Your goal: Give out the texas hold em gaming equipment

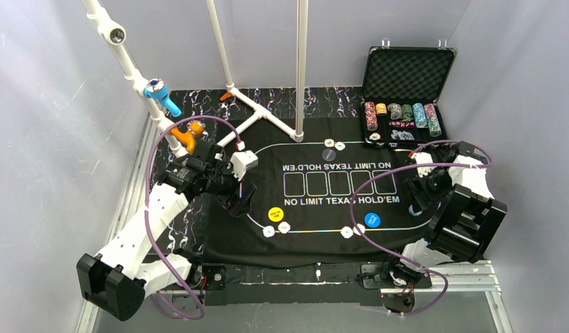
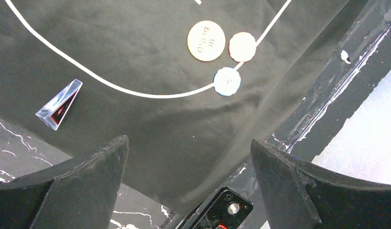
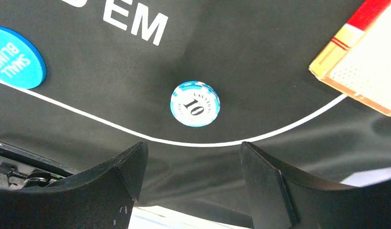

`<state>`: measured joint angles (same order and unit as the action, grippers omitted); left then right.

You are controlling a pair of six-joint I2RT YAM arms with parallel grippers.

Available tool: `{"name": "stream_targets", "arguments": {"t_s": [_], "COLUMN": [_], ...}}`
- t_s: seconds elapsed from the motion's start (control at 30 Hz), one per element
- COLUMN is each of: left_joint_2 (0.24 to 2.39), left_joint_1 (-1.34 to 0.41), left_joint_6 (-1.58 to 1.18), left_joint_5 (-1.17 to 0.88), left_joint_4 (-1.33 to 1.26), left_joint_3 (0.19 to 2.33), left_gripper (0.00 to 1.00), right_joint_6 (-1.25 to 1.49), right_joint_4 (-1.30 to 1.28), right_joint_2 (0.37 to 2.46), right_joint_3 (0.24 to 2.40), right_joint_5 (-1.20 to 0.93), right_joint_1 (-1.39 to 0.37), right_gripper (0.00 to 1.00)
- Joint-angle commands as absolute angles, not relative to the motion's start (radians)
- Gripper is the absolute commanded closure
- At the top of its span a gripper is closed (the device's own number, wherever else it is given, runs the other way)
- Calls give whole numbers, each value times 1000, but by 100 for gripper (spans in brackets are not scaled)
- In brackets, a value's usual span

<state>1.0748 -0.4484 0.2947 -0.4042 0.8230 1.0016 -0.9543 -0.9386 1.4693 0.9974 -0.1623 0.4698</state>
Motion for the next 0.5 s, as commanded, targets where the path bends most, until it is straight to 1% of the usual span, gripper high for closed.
{"name": "stream_targets", "arguments": {"t_s": [0.0,0.2,0.47], "left_joint_2": [1064,1059,1062], "left_joint_1": [-454,-454,-454], "left_joint_6": [293,293,290], "left_joint_5": [-413,-409,-413], "left_joint_4": [838,844,846], "left_joint_3": [1015,1016,1022], "left_gripper": [1,1,1], "right_joint_6": [-1028,-1018,-1005], "right_joint_4": [-910,-887,-813], "right_joint_2": [1493,1503,1551], "right_joint_3": [970,958,942], "right_joint_5": [-217,-249,-228], "right_joint_1": [486,486,484], "right_gripper": [20,25,29]}}
